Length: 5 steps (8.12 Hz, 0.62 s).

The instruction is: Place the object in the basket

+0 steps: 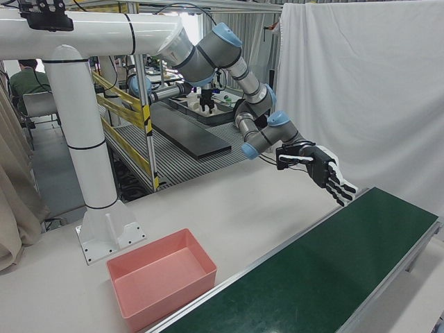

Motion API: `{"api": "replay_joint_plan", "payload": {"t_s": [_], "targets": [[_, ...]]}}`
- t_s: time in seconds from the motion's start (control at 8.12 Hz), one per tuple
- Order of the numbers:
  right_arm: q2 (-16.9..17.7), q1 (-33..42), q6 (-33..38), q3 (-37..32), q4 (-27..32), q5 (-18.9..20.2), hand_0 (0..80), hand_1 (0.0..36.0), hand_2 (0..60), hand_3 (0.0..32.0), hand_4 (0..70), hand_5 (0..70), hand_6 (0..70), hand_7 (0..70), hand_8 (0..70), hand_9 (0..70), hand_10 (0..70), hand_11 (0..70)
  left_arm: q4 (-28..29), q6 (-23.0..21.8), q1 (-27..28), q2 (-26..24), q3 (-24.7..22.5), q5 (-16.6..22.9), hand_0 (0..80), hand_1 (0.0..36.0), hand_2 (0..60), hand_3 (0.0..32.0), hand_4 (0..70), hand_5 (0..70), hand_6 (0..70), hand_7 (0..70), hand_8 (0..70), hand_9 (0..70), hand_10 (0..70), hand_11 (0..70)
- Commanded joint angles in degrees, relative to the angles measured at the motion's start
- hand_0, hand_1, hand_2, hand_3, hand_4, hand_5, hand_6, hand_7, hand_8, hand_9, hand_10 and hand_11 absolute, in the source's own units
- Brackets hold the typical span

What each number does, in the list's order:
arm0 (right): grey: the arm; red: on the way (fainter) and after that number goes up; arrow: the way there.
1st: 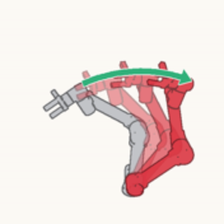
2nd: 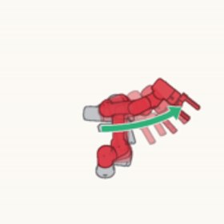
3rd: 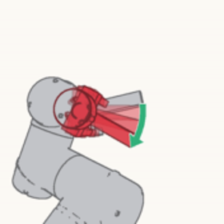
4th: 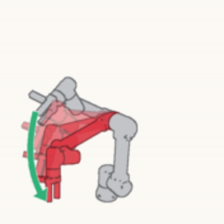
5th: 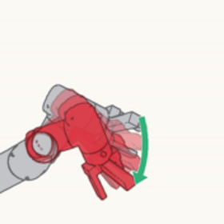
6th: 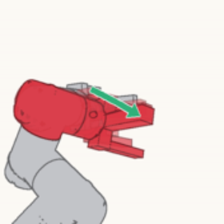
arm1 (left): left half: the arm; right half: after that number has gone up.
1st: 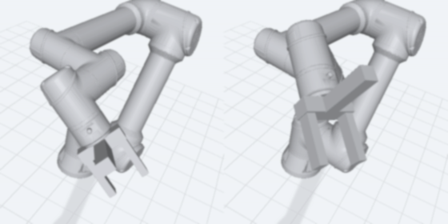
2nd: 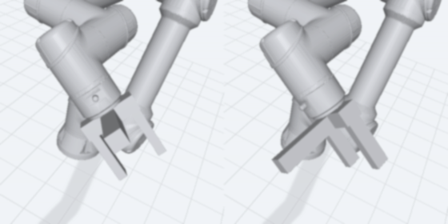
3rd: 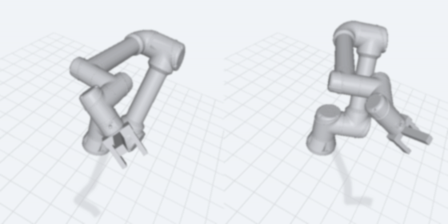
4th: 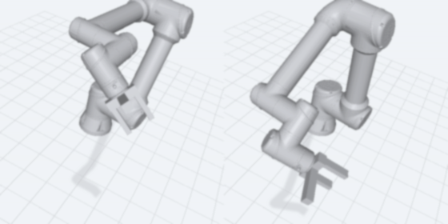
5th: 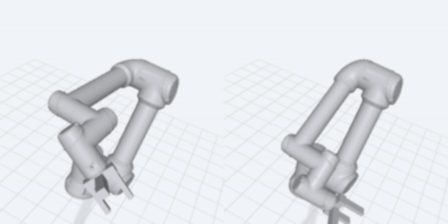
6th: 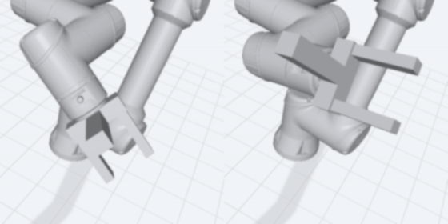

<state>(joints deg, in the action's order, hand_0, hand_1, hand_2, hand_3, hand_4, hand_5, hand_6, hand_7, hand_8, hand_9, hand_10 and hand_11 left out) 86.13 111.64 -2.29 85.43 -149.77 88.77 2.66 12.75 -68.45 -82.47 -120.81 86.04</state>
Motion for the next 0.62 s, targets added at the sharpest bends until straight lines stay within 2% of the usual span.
{"api": "replay_joint_plan", "payload": {"t_s": [0.0, 0.49], "targets": [[0.0, -0.02, 0.0, 0.0, 0.0, 0.0, 0.0, 0.0, 0.0, 0.0, 0.0, 0.0, 0.0, 0.0, 0.0, 0.0, 0.0, 0.0, -0.11, 0.0, 0.16, 0.03, -0.04, 0.0, 56.8, 9.7, 0.0, 0.0, 9.9, 8.8, 0.0, 0.0, 0.8, 0.0, 2.8, 5.9], [0.0, -0.02, 0.0, 0.0, 0.0, 0.0, 0.0, 0.0, 0.0, 0.0, 0.0, 0.0, 0.0, 0.0, 0.0, 0.0, 0.0, 0.0, -0.2, -0.18, -0.02, 0.03, -1.1, 0.09, 56.8, 9.6, 0.0, 0.0, 9.9, 8.4, 0.0, 0.0, 0.7, 0.0, 2.9, 5.9]]}}
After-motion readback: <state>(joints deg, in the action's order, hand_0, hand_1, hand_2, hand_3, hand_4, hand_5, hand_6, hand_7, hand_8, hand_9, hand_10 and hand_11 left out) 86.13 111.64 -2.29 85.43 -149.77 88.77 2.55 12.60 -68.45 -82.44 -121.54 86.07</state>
